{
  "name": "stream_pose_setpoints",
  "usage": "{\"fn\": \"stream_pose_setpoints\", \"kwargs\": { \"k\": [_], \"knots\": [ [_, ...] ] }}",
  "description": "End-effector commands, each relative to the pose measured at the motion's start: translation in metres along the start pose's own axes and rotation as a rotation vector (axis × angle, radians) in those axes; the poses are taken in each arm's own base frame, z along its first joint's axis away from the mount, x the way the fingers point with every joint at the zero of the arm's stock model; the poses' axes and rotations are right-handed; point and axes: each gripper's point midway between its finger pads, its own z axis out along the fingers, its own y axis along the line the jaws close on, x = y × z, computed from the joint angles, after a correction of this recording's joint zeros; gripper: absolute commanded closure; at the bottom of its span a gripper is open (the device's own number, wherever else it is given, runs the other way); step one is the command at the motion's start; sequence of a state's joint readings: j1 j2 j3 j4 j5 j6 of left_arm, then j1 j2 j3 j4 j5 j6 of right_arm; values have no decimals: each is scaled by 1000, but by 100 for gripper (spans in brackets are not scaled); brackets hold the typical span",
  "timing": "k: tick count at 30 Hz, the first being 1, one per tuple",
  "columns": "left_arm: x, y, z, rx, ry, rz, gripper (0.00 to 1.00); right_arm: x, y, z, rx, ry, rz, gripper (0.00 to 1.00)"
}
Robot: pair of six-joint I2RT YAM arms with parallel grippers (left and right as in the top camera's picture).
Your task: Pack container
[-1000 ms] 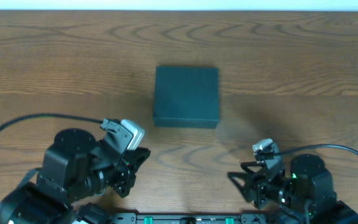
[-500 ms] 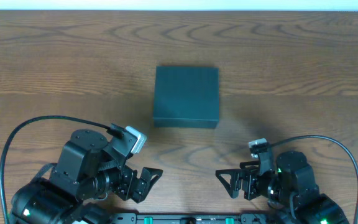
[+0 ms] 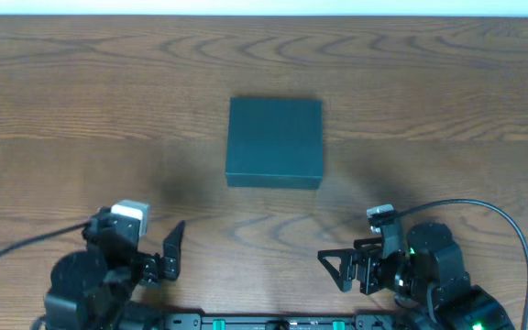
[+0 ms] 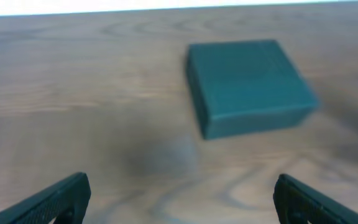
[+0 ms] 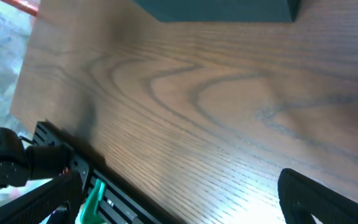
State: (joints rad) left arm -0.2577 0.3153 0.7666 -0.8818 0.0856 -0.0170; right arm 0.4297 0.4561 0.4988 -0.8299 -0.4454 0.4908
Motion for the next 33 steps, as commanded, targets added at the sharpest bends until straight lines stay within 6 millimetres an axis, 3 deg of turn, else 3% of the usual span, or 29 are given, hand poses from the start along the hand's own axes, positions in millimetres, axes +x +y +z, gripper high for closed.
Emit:
{"fn": "stream_pose_setpoints", "kwargs": {
  "k": [1,6,15,33],
  "knots": [
    [22,22,14,-102,-49,4,5,2,0,1,-2,4,6,1],
    [51,36,49,-134,-103,-71,5,2,0,1,-2,4,6,1],
    [82,34,97,-71,-156,-146,5,2,0,1,-2,4,6,1],
    [81,34,98,-70,-165,-148,5,2,0,1,-2,4,6,1]
  ]
}}
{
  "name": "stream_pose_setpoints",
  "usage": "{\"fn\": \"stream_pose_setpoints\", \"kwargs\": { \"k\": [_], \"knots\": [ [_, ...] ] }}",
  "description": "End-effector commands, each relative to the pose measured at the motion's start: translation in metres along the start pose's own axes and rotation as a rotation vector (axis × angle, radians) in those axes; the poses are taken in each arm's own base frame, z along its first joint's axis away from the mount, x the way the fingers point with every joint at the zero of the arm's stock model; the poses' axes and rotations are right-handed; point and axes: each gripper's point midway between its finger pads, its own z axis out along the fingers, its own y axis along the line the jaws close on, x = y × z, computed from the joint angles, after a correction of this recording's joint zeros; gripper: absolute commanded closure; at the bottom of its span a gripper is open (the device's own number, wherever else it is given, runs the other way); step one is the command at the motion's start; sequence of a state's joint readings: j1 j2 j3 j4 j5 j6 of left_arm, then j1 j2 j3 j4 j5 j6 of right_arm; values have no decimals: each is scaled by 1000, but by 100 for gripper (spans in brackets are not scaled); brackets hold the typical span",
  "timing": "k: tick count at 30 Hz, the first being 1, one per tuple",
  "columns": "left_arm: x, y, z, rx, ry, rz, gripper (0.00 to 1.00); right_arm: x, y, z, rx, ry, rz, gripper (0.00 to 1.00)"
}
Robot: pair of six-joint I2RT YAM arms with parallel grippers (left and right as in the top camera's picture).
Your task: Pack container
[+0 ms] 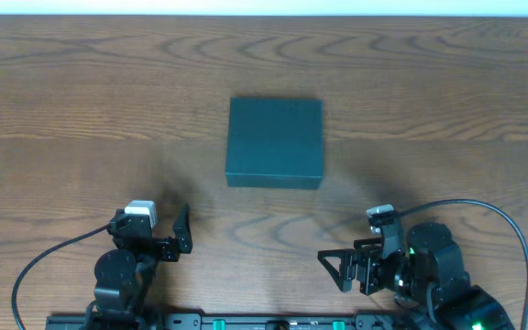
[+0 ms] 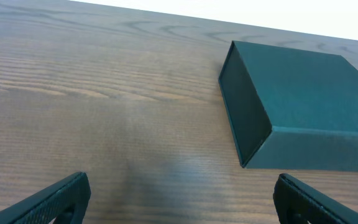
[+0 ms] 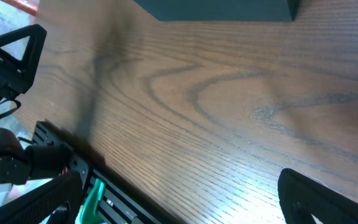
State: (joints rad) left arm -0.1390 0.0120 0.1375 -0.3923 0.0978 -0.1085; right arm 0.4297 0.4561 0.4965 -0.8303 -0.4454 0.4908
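A closed dark teal box [image 1: 274,142] lies flat on the middle of the wooden table [image 1: 62,110]. In the left wrist view the box [image 2: 300,106] sits ahead and to the right, with its near corner facing me. My left gripper [image 1: 180,234] is open near the front edge, left of the box, and nothing lies between its fingers [image 2: 55,200]. My right gripper [image 1: 342,266] is open near the front edge, low over bare wood. Only the box's front wall [image 3: 222,9] shows at the top of the right wrist view.
The arms' black mounting rail [image 1: 273,321] runs along the front edge. My left arm [image 3: 8,56] shows at the upper left of the right wrist view. A black cable [image 1: 511,229] loops by the right arm. The table's far edge [image 1: 264,16] lies behind the box.
My left arm has shifted right and forward and now points at the box, which looks nearer and lower in its wrist view. The right arm and the box have not moved.
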Motion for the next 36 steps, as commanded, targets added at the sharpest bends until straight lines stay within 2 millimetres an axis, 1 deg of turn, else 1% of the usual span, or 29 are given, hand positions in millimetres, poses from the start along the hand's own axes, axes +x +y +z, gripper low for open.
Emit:
{"fn": "stream_pose_setpoints", "kwargs": {
  "k": [1,6,8,12,14,15,17,22,36],
  "knots": [
    [8,1,3,1,12,-13,5,1,1,0,-3,2,5,1],
    [8,1,3,2,12,-13,5,0,-1,0,6,-2,-10,1],
    [8,1,3,2,12,-13,5,-10,-16,-3,100,-66,-104,1],
    [8,1,3,1,12,-13,5,-32,-29,-18,209,-219,-234,1],
    [8,1,3,2,12,-13,5,-37,-34,-22,237,-281,-312,1],
    [8,1,3,2,12,-13,5,-38,-40,-21,256,-322,-361,1],
    [8,1,3,1,12,-13,5,-36,-52,-16,282,-364,-377,1],
    [8,1,3,1,12,-13,5,-27,-74,11,270,-430,-376,1],
    [8,1,3,2,12,-13,5,-28,-72,10,269,-435,-390,1]
  ]
}}
